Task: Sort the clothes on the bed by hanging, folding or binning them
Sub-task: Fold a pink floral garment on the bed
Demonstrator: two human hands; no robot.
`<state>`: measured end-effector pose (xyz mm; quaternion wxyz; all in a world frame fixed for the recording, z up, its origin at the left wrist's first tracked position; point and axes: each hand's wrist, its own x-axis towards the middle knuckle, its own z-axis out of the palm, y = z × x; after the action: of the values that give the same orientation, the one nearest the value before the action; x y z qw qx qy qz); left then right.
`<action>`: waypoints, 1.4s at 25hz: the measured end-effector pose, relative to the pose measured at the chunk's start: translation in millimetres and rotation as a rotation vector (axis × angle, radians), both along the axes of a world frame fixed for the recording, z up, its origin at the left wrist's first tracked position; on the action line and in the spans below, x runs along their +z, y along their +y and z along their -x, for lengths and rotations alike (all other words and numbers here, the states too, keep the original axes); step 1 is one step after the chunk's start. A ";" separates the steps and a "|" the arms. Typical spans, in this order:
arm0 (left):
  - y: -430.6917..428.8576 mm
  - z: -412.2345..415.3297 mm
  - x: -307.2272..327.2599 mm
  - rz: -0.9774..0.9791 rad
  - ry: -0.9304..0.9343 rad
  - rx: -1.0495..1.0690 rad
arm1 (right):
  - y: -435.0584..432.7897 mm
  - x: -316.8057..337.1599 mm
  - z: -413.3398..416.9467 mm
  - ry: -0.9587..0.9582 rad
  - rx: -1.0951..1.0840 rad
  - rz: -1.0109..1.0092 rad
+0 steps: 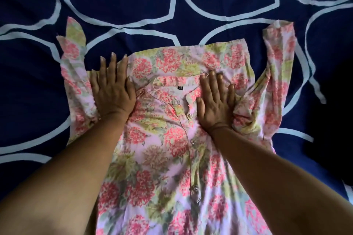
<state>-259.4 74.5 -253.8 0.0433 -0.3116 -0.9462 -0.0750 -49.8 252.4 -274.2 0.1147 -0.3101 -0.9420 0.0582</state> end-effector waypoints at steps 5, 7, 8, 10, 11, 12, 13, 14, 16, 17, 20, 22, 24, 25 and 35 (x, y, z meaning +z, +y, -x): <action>1.7 -3.5 28.2 0.111 -0.073 -0.031 | 1.1 26.4 -0.8 -0.203 0.032 0.125; -3.4 -9.0 49.8 0.063 -0.072 -0.033 | 7.7 50.4 -2.4 -0.173 0.070 0.221; -6.3 -12.2 61.7 0.037 -0.035 -0.055 | 18.0 65.1 -3.0 -0.096 0.041 0.262; -14.2 -14.5 78.3 0.084 0.046 -0.145 | 46.1 89.3 -3.8 0.057 -0.124 0.281; -18.6 -14.6 81.7 0.132 0.044 -0.182 | 59.2 96.5 -4.0 0.051 -0.193 0.305; -21.4 -13.8 82.7 0.172 -0.003 -0.188 | 68.4 101.6 -3.7 0.008 -0.207 0.367; -21.6 -13.4 84.5 0.193 -0.080 -0.156 | 73.4 105.1 -2.4 -0.055 -0.167 0.451; -20.7 -12.8 86.0 0.190 -0.165 -0.097 | 75.9 107.7 -0.8 -0.122 -0.106 0.527; -18.4 -14.9 91.0 0.194 -0.289 -0.036 | 74.4 113.7 3.9 -0.275 -0.003 0.589; -19.5 -17.1 93.0 0.224 -0.290 -0.068 | 72.4 116.5 7.4 -0.343 0.020 0.581; -29.0 -19.5 97.7 0.192 -0.174 -0.093 | 68.7 126.2 21.6 -0.371 -0.045 0.539; -29.7 -15.1 106.5 0.128 -0.033 0.045 | 66.3 138.3 33.0 -0.243 -0.133 0.489; -19.1 -6.7 114.9 0.063 0.015 0.127 | 62.3 151.4 45.6 -0.092 -0.201 0.432; -12.8 -2.7 117.8 -0.022 -0.024 0.182 | 58.0 155.1 50.9 -0.007 -0.216 0.442; -115.6 -225.7 38.1 -0.014 -0.196 -0.136 | -91.7 74.6 -144.3 -0.233 -0.084 0.404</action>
<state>-33.6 -41.0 -215.7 -0.0524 -0.3659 -0.9221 -0.1146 94.5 160.7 -199.6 -0.0569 -0.3704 -0.9042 0.2047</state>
